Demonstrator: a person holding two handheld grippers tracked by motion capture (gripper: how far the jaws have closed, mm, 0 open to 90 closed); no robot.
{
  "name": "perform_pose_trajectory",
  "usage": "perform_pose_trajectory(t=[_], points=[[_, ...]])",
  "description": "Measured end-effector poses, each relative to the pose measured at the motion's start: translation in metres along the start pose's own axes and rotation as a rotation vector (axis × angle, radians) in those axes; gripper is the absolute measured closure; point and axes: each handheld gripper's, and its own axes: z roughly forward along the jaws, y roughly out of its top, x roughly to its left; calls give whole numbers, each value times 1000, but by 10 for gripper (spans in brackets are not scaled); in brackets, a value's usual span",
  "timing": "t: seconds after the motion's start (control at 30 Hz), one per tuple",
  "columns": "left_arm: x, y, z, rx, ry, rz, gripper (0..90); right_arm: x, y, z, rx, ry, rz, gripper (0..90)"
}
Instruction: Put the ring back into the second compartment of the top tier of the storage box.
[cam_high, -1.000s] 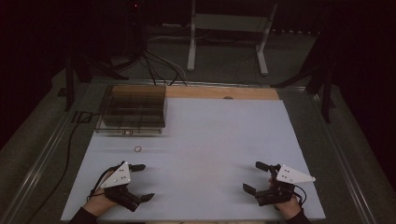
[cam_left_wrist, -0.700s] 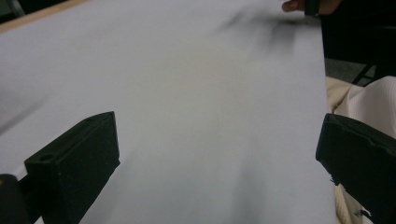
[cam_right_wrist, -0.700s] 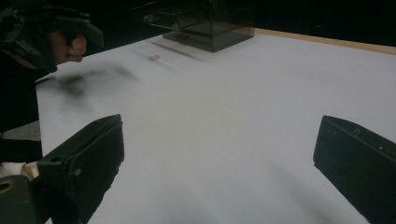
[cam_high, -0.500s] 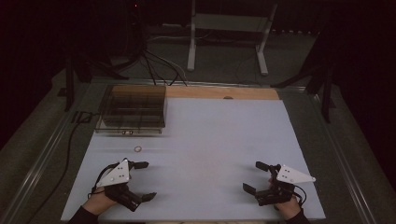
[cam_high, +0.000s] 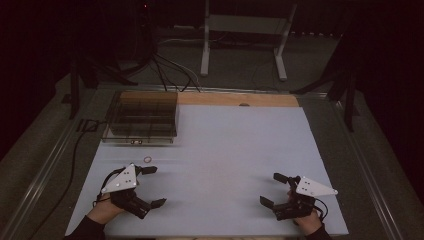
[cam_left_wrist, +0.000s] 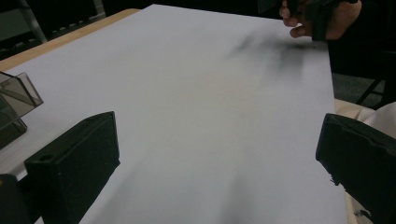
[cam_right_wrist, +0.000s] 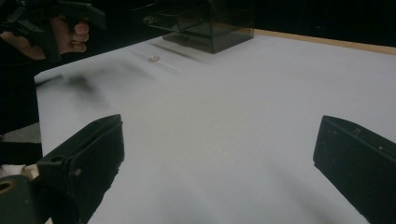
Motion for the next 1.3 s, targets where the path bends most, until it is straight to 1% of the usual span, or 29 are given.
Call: perform_pose_trajectory(t=[0.03,0.07,0.1,0.13,0.23,0.3,0.33,0.37,0.4,0.43,0.47,0.57,0.6,0.63,0.67,0.7,0.8,0.83,0.87,0.9,0.97,1.0,1.03,1.07,1.1,1.2,1.23,1.27,1.3], points=[[0,0,0,0,0,0,7,0,0,0,0,0,0,18],[4,0,0,-5,33,3,7,0,0,0,3,3,2,18],[4,0,0,-5,33,3,7,0,0,0,3,3,2,18],[7,-1,0,-22,43,-14,7,0,0,0,5,3,1,18],[8,-1,0,-24,54,-17,6,0,0,0,4,4,1,18],[15,0,-3,-38,90,-32,6,0,0,0,3,4,2,18],[15,0,-3,-38,90,-32,7,0,0,0,3,4,2,18],[19,-1,-4,-43,105,-43,6,0,-1,0,4,2,2,18],[19,-1,-4,-43,105,-43,6,0,-1,0,4,3,3,18],[23,-1,-5,-48,126,-48,6,0,-1,0,2,2,2,18],[23,-1,-5,-48,126,-48,6,0,-1,0,2,2,2,18],[30,-3,-5,-31,153,-66,6,-1,-1,0,2,1,5,18],[30,-3,-5,-31,153,-66,7,-1,-1,0,2,1,5,18],[34,-4,-5,-23,167,-81,7,-1,-1,0,3,3,7,18],[34,-4,-5,-23,167,-81,7,-1,-1,0,3,3,7,18],[37,-6,-4,-10,186,-89,7,-1,-1,0,4,3,6,18],[40,-9,-4,-4,192,-101,7,-1,-1,-1,3,4,8,18],[43,-11,-3,3,209,-112,7,-1,-1,-1,2,2,9,18],[43,-11,-3,3,209,-112,7,-1,-1,-1,2,2,9,18],[45,-12,-3,4,213,-122,7,-1,-1,-1,1,2,9,18],[49,-15,-1,22,233,-135,7,-1,-1,-1,0,2,9,18],[49,-15,-1,22,233,-135,7,-1,-1,-1,0,2,9,18],[52,-17,-1,22,255,-138,7,-1,-1,-1,2,4,12,18],[52,-17,-1,22,255,-138,7,-1,-1,-1,2,4,12,18],[54,-19,0,27,263,-152,7,-1,-1,-1,5,6,14,18],[57,-21,1,35,272,-162,7,-1,-1,0,6,7,14,18],[59,-22,2,44,278,-171,7,-1,-1,0,6,8,13,18],[61,-24,3,53,297,-175,7,-1,-1,0,6,8,13,18],[62,-26,3,54,307,-177,7,-1,-1,-1,6,8,14,18]])
